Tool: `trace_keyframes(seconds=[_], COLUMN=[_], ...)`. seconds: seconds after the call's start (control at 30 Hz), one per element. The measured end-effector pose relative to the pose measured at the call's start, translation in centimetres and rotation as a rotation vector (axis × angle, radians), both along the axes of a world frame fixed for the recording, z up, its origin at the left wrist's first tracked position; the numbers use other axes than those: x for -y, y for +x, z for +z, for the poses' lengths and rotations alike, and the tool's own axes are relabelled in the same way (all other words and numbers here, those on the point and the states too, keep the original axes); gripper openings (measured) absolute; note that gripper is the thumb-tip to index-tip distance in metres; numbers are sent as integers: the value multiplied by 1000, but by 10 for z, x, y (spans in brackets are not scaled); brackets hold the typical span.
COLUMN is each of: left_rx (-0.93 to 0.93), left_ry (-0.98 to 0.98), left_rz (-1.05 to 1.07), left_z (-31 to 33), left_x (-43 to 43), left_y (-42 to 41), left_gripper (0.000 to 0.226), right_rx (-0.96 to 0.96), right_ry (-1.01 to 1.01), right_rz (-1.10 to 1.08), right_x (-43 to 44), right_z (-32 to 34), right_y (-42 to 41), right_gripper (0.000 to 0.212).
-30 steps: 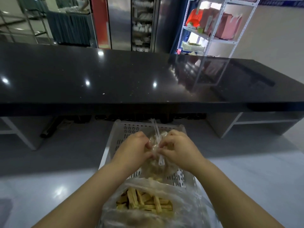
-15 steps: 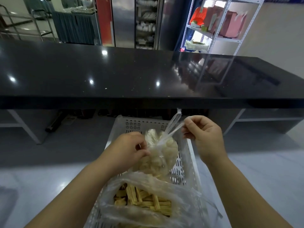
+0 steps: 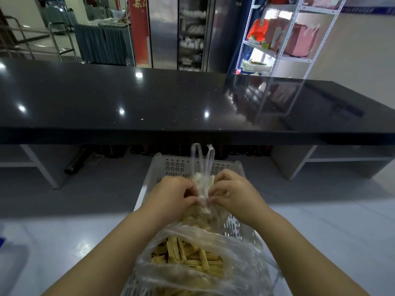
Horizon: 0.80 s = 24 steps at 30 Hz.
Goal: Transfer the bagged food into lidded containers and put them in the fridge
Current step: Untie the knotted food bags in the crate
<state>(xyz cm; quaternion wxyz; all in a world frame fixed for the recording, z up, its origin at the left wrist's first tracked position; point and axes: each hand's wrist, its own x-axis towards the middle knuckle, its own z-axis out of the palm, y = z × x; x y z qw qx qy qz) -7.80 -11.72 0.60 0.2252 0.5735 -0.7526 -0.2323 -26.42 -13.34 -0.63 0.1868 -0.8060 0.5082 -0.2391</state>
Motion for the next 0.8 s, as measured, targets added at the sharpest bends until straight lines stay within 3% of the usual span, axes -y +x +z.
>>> trace_keyframes(seconds=[0.2,0.33,0.4,0.53,0.6,0.67,0.73,0.8], left_rx=[-118,-182,-167,-84,16,57,1,-129], left_ry=[-88,-82,-12,109,101,52,-6,-38], left_rz=[62,158,141,42,16,26,50,85], left_z=[-3,-3,-2,5,11,16,19,21], left_x=[-9,-13,-14,-11,-8,-7,-7,-10], left_y=[13,29,31,20,11,4,2,4], left_gripper=[10,13,11,22,21,19,19,16], right_rx=[76,270,302,127,-30,-117,-40,176], right_ry=[-131,-13,77,164,163,95,22,26], right_rz=[-69,-281,-280,-110,-69,-89,-130,-209], right_x=[-9,-16,-19,-19,-16,-15,-16,-17], right_z=[-2,-2,1,19,26,30,30,28], right_y=[-5,-20,-21,-12,-6,-1,-1,-7], right_gripper=[7,17,19,22,26,17,14,17])
